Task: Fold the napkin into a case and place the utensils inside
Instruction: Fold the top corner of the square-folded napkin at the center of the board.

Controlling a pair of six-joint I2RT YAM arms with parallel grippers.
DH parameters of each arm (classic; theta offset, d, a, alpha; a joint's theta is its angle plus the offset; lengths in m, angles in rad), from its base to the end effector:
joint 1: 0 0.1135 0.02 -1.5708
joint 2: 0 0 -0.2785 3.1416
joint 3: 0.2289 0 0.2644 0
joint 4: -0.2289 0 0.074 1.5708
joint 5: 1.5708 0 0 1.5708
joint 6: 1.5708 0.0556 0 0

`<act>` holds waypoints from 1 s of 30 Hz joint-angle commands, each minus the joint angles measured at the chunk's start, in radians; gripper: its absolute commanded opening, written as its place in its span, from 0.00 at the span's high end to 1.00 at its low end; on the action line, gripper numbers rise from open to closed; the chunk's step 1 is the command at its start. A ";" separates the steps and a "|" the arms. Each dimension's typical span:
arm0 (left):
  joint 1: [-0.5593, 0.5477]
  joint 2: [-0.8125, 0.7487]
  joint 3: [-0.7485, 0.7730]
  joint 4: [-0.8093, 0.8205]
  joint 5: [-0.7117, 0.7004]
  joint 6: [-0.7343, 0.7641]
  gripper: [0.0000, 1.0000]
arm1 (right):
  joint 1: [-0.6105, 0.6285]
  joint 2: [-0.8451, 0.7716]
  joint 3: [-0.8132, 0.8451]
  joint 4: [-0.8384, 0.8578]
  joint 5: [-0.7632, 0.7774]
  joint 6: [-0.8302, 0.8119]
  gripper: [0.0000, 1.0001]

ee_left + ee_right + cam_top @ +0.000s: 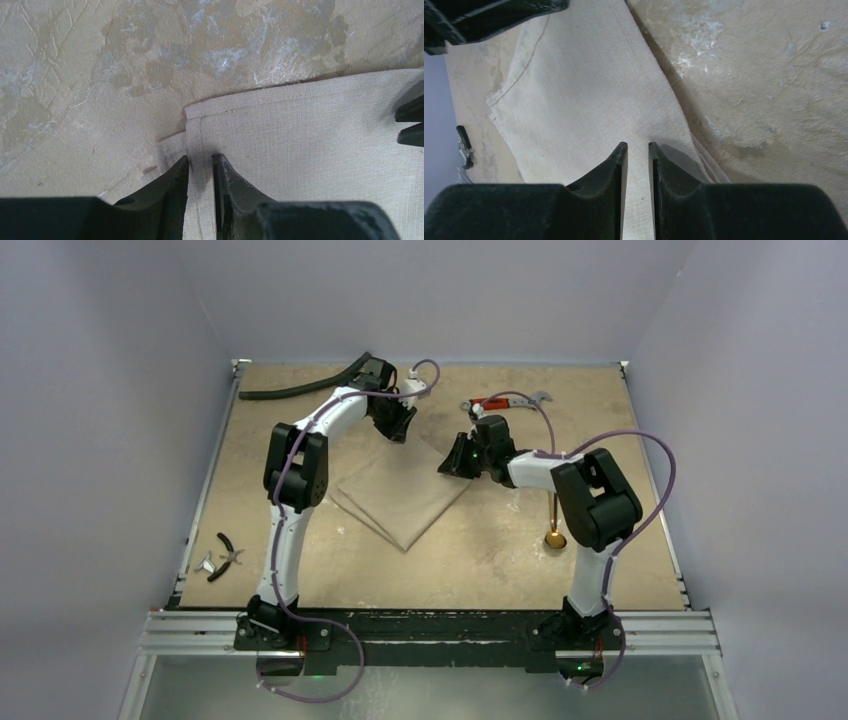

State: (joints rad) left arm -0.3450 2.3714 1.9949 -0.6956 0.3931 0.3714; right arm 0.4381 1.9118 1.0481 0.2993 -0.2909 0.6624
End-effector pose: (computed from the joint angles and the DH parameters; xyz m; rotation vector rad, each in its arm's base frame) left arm 0.5023 -0.2031 0.1584 1.0330 2.3842 -0.5080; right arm 0.3858 0.1984 0.1511 0.0717 2.2619 0.9309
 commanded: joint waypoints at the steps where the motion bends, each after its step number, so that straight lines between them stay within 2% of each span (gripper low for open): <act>1: 0.000 -0.043 -0.002 0.030 0.016 -0.028 0.78 | 0.004 0.015 0.002 0.034 -0.030 0.004 0.76; 9: -0.002 -0.066 -0.007 0.027 0.032 -0.032 0.85 | 0.005 0.048 0.002 0.039 -0.024 0.001 0.77; 19: -0.008 -0.067 -0.009 0.039 0.051 -0.053 0.85 | 0.004 0.052 -0.011 0.041 -0.018 -0.004 0.81; 21: -0.011 -0.068 -0.011 0.043 0.050 -0.056 0.88 | 0.004 0.052 -0.011 0.041 -0.017 -0.004 0.81; 24: -0.012 -0.077 -0.027 0.061 0.045 -0.059 1.00 | 0.004 0.053 -0.013 0.043 -0.019 -0.004 0.82; 30: -0.022 -0.117 -0.072 0.118 0.001 -0.056 1.00 | 0.004 0.051 -0.019 0.043 -0.019 -0.009 0.82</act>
State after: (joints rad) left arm -0.3508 2.3489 1.9446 -0.6411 0.4110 0.3241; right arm 0.4385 1.9556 1.0428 0.3424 -0.3058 0.6655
